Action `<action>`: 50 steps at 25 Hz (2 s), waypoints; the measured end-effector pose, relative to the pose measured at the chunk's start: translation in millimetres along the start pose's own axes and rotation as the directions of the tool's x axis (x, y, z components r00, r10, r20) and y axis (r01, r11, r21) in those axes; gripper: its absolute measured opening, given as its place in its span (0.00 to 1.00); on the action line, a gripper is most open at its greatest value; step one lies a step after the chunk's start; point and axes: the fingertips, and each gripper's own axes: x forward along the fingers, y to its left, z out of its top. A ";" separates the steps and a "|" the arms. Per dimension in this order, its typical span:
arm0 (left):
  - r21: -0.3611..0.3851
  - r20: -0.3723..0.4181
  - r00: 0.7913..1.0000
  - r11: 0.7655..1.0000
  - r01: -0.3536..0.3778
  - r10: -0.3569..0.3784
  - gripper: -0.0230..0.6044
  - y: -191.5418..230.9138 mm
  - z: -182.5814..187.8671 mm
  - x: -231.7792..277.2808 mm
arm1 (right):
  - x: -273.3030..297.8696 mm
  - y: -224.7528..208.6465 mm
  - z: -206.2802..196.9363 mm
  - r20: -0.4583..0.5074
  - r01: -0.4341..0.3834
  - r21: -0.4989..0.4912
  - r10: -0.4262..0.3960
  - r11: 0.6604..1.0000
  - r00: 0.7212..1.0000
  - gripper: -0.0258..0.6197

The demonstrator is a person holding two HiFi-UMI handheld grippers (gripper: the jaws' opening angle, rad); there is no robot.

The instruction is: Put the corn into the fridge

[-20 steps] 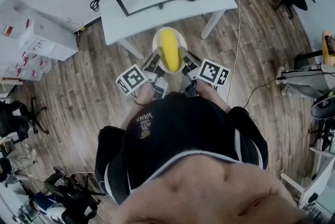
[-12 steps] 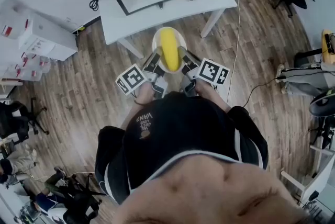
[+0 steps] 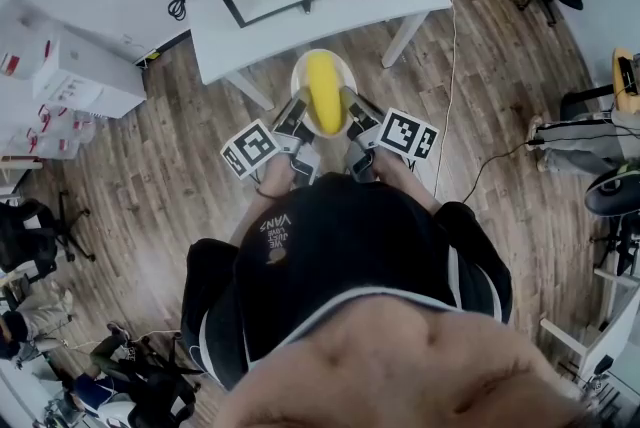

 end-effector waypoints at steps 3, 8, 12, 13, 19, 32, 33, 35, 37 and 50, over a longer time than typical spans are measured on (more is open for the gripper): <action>0.001 -0.010 1.000 1.000 0.003 -0.003 0.10 1.2 2.0 -1.2 | 1.3 1.0 -1.9 0.009 0.005 0.003 -0.005 1.000 1.000 0.08; 0.000 -0.029 1.000 1.000 0.010 -0.010 0.10 3.9 9.2 -4.5 | 7.1 5.3 -6.0 0.025 0.014 0.006 -0.014 1.000 1.000 0.08; 0.009 -0.044 0.999 1.000 0.018 -0.017 0.10 5.5 9.8 -7.6 | 7.0 6.4 -10.0 0.037 0.014 0.003 -0.015 1.000 0.999 0.08; 0.011 -0.047 0.999 1.000 0.019 -0.018 0.10 6.3 10.7 -8.5 | 8.0 6.9 -11.2 0.039 0.014 0.003 -0.014 1.000 0.999 0.08; 0.015 -0.067 0.997 1.000 0.025 -0.024 0.10 10.5 16.8 -14.9 | 13.6 10.9 -18.8 0.050 0.021 0.005 -0.021 1.000 0.999 0.08; -0.009 -0.072 0.997 1.000 0.027 -0.028 0.10 15.2 17.7 -4.8 | 17.4 5.4 -11.7 0.052 0.044 0.001 -0.044 0.999 0.998 0.08; -0.009 -0.068 0.997 1.000 0.025 -0.025 0.10 14.4 19.1 -1.2 | 19.0 4.6 -7.7 0.050 0.042 0.000 -0.042 0.999 0.998 0.08; -0.006 -0.059 0.998 1.000 0.022 -0.022 0.10 12.4 22.7 6.6 | 23.1 3.3 1.1 0.046 0.036 -0.006 -0.035 0.999 0.998 0.08; -0.002 -0.047 0.999 1.000 0.019 -0.019 0.10 11.6 26.0 14.2 | 27.3 1.5 8.8 0.040 0.027 -0.010 -0.027 1.000 0.999 0.08; -0.023 0.010 1.000 0.999 -0.025 0.025 0.10 20.3 41.7 62.6 | 58.1 -21.2 51.1 -0.019 0.008 -0.020 -0.008 1.000 1.000 0.08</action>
